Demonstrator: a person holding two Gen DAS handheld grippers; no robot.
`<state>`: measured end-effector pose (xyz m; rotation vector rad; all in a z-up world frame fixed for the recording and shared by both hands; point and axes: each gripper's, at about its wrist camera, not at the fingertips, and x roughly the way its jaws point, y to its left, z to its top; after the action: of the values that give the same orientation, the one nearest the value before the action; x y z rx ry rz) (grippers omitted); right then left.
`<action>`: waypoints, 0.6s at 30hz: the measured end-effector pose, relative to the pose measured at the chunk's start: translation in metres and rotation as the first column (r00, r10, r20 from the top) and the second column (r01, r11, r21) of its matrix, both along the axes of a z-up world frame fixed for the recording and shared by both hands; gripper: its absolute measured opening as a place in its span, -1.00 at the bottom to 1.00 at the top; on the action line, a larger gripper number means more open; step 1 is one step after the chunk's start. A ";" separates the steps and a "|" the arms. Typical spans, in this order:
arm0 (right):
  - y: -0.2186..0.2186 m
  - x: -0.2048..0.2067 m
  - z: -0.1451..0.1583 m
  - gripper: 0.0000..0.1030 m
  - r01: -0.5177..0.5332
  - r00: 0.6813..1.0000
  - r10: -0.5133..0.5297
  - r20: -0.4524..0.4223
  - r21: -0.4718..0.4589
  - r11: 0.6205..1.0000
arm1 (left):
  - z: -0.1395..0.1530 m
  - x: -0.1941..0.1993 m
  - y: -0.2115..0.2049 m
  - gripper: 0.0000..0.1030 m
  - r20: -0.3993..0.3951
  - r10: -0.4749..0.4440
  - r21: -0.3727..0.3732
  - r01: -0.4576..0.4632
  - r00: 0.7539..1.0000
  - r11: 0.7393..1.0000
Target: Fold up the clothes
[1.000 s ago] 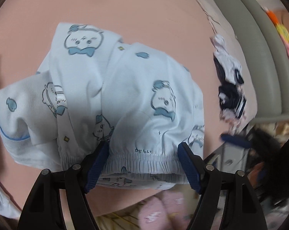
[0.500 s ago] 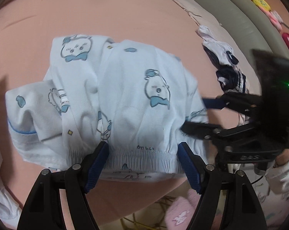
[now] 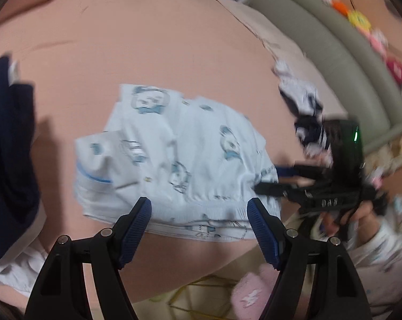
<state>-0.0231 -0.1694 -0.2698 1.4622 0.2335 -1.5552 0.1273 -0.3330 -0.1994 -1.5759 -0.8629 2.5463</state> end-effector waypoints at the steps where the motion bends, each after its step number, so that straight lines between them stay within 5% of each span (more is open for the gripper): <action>1: 0.003 -0.002 -0.002 0.41 0.012 0.999 -0.011 0.037 -0.019 1.000 | -0.005 0.003 -0.009 0.42 0.008 0.034 0.024 -0.034 0.999 0.999; 5: 0.015 -0.008 -0.009 0.43 0.067 0.982 -0.050 0.184 -0.088 0.994 | -0.023 0.015 -0.044 0.43 0.049 0.164 0.115 -0.168 0.985 0.979; 12: 0.013 -0.015 -0.017 0.60 0.135 0.944 -0.085 0.318 -0.137 0.981 | -0.036 0.030 -0.048 0.45 0.102 0.260 0.115 -0.271 0.960 0.956; 18: -0.004 -0.031 -0.032 0.63 0.215 0.886 -0.116 0.448 -0.177 0.961 | -0.065 0.043 -0.062 0.52 0.147 0.368 0.306 -0.396 0.918 0.866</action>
<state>-0.0537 -0.1738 -0.3020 1.6348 -0.3298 -1.2916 0.1699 -0.3947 -0.2645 -1.5367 -1.6669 2.3905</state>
